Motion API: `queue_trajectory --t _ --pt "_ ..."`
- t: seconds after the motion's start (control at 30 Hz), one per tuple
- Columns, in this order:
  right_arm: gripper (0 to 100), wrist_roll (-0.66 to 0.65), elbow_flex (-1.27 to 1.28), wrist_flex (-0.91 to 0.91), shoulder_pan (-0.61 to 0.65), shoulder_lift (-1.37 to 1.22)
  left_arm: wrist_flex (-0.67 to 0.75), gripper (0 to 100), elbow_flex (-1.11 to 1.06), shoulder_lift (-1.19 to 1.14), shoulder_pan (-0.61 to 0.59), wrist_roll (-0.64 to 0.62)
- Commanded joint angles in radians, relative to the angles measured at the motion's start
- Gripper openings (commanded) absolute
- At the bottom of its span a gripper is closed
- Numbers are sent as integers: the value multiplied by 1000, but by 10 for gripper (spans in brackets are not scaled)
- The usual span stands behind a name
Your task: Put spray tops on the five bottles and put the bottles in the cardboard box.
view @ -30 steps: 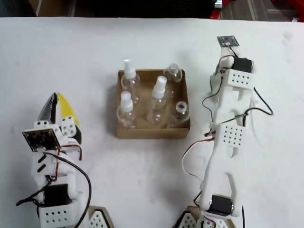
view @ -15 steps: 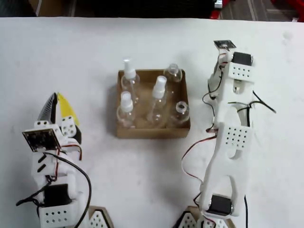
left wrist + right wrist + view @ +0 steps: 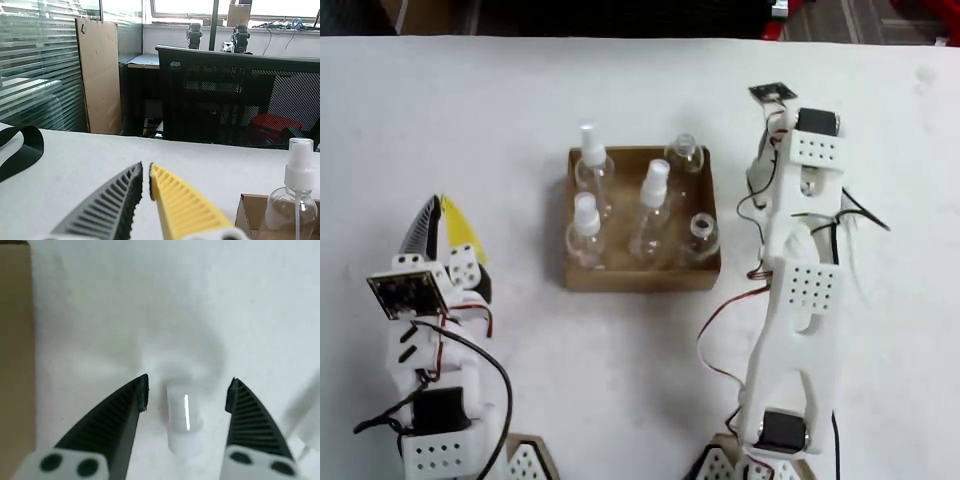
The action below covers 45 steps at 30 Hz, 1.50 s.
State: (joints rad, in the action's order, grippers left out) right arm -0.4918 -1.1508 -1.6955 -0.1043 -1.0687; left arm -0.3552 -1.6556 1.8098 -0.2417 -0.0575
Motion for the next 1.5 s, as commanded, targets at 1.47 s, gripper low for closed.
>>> queue_trajectory --t 1.47 --pt "15 -264 -8 -31 -56 176 31 32 17 15 2 12"
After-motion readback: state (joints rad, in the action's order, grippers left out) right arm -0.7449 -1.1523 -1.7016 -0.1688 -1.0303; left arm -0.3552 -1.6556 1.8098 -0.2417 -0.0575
